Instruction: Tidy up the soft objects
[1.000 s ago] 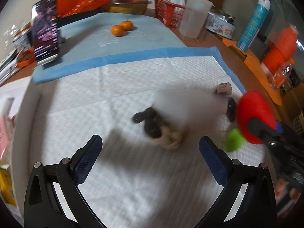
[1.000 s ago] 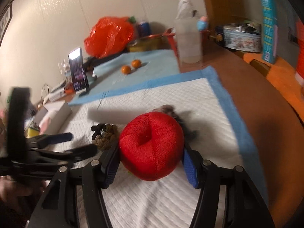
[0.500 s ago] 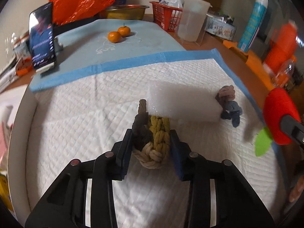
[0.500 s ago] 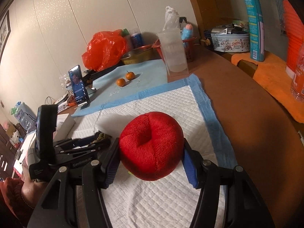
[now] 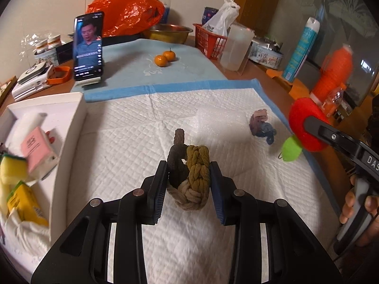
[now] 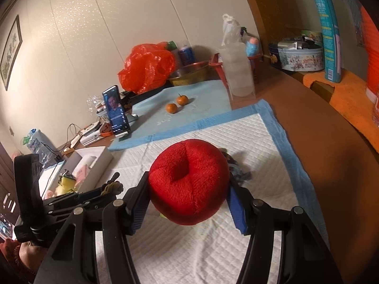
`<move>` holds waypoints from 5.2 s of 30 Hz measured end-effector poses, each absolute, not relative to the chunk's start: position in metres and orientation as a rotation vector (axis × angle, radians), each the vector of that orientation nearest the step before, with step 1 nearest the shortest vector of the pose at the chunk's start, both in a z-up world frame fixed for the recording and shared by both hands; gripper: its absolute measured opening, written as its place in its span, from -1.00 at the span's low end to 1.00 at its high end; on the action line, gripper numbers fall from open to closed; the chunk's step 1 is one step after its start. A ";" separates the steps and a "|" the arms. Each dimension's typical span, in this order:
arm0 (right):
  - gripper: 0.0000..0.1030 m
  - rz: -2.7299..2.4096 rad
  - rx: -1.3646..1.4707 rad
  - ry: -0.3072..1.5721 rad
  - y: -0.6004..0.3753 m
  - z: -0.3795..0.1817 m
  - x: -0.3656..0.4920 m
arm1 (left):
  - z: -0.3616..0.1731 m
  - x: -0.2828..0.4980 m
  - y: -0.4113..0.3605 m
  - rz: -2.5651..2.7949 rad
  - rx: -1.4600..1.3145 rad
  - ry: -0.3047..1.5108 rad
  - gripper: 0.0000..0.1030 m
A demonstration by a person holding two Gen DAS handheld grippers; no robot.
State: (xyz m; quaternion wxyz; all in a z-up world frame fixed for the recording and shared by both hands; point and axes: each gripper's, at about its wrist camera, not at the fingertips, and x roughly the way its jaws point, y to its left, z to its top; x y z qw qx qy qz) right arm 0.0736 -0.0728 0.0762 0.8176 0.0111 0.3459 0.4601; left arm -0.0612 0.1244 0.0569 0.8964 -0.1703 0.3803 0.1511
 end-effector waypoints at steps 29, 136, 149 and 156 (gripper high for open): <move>0.16 1.074 0.009 0.594 -0.024 0.123 -0.012 | 0.152 -0.212 0.193 0.455 -0.435 0.482 -0.33; 1.00 1.173 -0.134 0.569 0.187 0.112 -0.146 | 0.133 -0.302 0.362 0.674 -0.516 0.517 1.00; 1.00 1.130 -0.092 0.576 0.145 0.108 -0.127 | 0.137 -0.274 0.316 0.607 -0.503 0.535 1.00; 1.00 1.053 -0.037 0.598 0.101 0.104 -0.085 | 0.137 -0.232 0.279 0.549 -0.461 0.578 1.00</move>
